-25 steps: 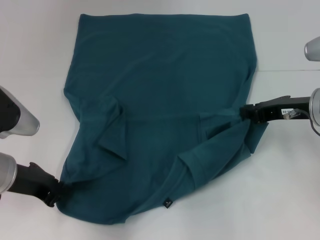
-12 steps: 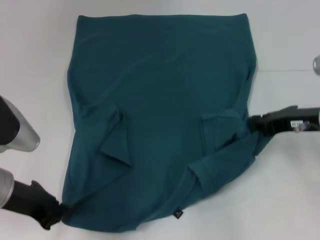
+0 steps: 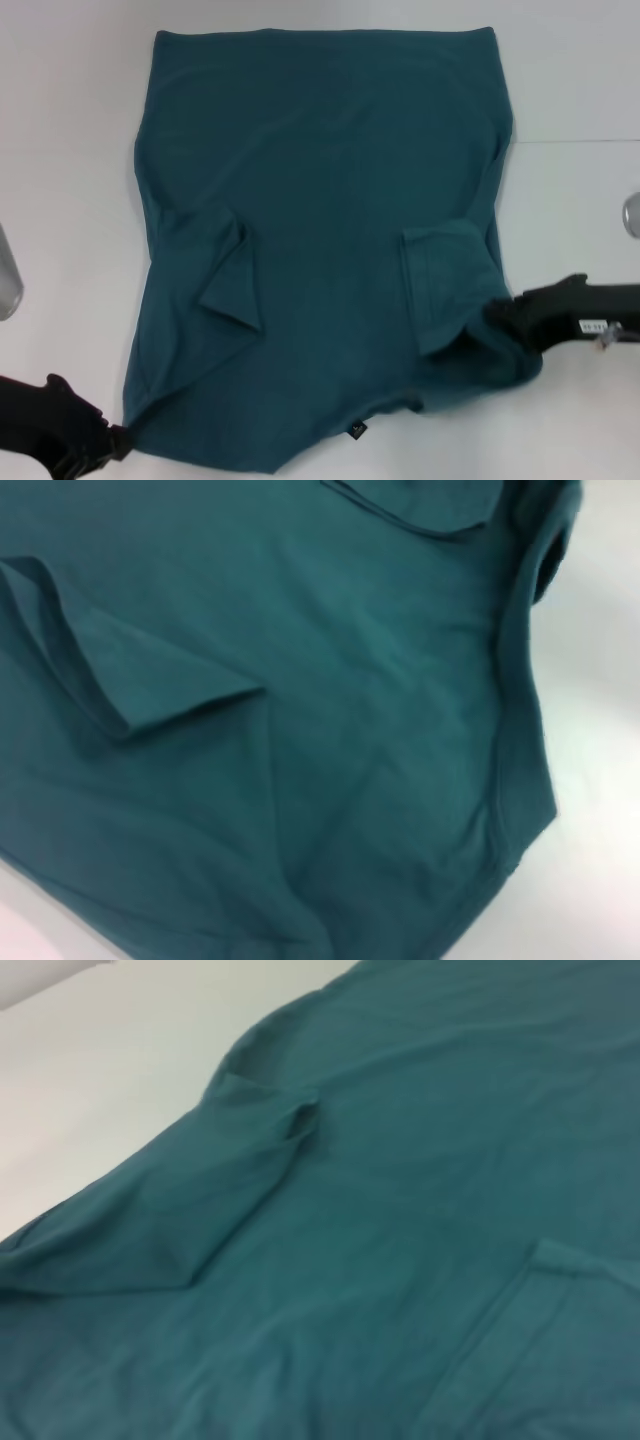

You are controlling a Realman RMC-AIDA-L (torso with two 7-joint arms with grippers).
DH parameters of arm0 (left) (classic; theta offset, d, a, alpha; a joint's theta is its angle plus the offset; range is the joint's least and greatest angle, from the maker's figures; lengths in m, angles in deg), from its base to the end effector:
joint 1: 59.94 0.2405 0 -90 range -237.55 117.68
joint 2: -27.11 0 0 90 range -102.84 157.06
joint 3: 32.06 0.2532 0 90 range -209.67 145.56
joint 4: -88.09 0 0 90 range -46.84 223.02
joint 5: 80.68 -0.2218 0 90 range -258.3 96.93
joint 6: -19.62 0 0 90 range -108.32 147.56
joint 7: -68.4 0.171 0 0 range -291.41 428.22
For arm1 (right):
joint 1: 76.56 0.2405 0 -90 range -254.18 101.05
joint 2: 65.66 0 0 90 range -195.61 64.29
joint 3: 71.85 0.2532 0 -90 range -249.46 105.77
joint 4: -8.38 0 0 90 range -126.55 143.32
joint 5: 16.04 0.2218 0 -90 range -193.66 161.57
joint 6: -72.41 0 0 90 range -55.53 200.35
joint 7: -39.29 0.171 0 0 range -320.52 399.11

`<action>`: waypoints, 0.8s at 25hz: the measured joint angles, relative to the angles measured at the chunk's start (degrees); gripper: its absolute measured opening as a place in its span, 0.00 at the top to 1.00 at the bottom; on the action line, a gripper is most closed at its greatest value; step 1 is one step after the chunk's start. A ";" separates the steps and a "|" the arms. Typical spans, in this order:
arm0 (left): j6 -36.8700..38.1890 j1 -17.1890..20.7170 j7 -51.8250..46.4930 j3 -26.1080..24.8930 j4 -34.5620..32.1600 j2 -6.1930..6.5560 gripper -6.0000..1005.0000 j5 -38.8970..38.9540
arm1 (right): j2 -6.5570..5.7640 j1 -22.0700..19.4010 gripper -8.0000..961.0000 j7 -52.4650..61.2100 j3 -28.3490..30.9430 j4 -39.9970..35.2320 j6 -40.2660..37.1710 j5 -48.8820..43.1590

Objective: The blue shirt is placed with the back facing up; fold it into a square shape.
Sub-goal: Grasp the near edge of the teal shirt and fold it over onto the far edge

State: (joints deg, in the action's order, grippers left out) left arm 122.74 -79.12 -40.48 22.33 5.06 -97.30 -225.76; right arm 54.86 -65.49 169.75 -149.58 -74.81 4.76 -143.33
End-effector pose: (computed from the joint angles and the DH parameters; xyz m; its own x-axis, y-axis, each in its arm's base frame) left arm -0.2678 0.2940 0.0236 0.8377 0.5324 -0.1218 0.4937 -0.8336 -0.2480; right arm 0.2345 0.3454 -0.0095 0.7692 -0.5893 -0.2472 -0.6320 -0.6441 -0.4309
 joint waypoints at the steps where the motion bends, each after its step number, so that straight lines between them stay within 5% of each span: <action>1: 0.29 0.09 0.23 -0.13 -0.03 -0.02 0.94 0.23 | 0.11 -1.08 0.91 0.04 -0.66 -0.88 0.00 0.16; 8: 0.85 2.18 -0.38 -1.82 -2.96 -0.28 0.94 3.06 | 0.36 -5.44 0.91 -0.84 -1.91 -3.03 0.64 1.35; 20: -3.28 1.72 -5.81 -1.17 -4.90 -0.30 0.93 4.12 | -0.18 -1.94 0.90 -1.53 -0.65 -0.58 1.32 1.37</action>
State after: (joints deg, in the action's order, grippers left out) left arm 119.46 -77.39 -46.29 21.16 0.16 -97.61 -221.64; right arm 54.67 -67.43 168.22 -150.24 -75.39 6.09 -141.96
